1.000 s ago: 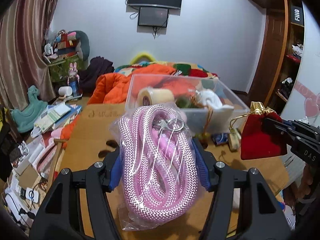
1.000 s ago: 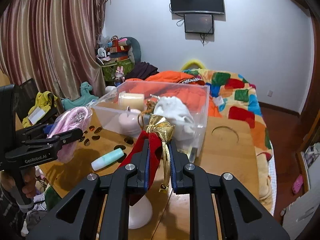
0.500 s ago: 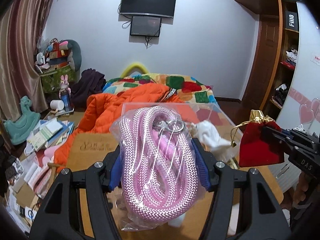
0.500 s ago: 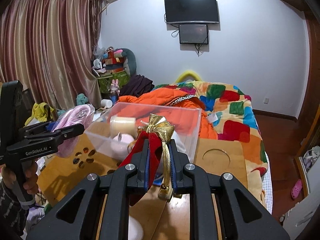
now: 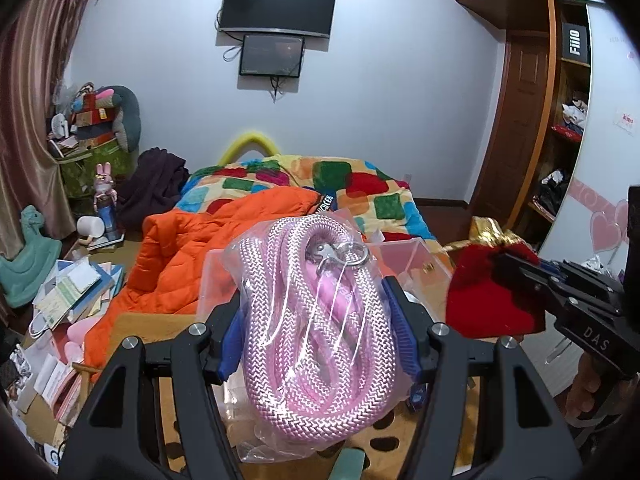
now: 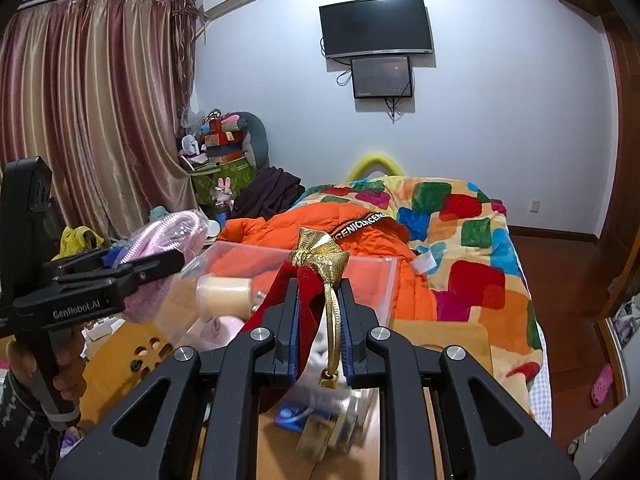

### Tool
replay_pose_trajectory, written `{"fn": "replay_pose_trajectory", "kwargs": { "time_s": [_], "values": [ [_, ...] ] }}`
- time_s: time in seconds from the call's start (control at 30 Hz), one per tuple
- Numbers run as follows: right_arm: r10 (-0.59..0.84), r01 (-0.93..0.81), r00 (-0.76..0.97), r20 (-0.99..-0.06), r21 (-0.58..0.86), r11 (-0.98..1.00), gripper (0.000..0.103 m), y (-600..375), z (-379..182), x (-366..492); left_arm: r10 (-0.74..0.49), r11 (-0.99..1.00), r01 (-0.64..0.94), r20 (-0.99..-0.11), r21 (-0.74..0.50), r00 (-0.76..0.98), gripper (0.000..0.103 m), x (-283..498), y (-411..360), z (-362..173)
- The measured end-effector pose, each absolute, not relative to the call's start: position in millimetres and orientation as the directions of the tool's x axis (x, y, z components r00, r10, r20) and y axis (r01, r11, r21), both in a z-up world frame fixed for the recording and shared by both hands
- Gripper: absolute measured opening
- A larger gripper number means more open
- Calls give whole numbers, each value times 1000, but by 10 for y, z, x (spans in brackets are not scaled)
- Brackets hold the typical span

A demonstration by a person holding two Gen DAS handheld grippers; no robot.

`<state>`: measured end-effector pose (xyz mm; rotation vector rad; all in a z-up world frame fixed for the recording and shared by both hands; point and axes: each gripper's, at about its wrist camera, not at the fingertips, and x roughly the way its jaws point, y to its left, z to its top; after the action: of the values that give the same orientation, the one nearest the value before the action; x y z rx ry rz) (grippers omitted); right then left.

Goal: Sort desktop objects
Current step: 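Carry pink rope with left tool over bin while right tool carries red pouch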

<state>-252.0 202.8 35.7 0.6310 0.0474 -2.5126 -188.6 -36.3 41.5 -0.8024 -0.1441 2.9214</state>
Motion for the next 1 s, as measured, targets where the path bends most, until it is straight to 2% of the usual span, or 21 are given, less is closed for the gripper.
{"fn": "replay_pose_trajectory", "kwargs": {
  "time_s": [0.47, 0.93, 1.0],
  "values": [
    [-516, 526, -703, -490, 132, -840, 14, 1824, 73, -3104, 173, -984, -126, -567, -122, -805, 62, -2351, -190, 139],
    [-469, 512, -741, -480, 46, -857, 18, 1782, -195, -3132, 189, -982, -130, -607, -139, -772, 62, -2498, -120, -143],
    [-441, 499, -758, -481, 9, -867, 22, 1746, -214, -3112, 192, -981, -129, -611, -147, -768, 62, -2506, -124, -163]
  ]
}}
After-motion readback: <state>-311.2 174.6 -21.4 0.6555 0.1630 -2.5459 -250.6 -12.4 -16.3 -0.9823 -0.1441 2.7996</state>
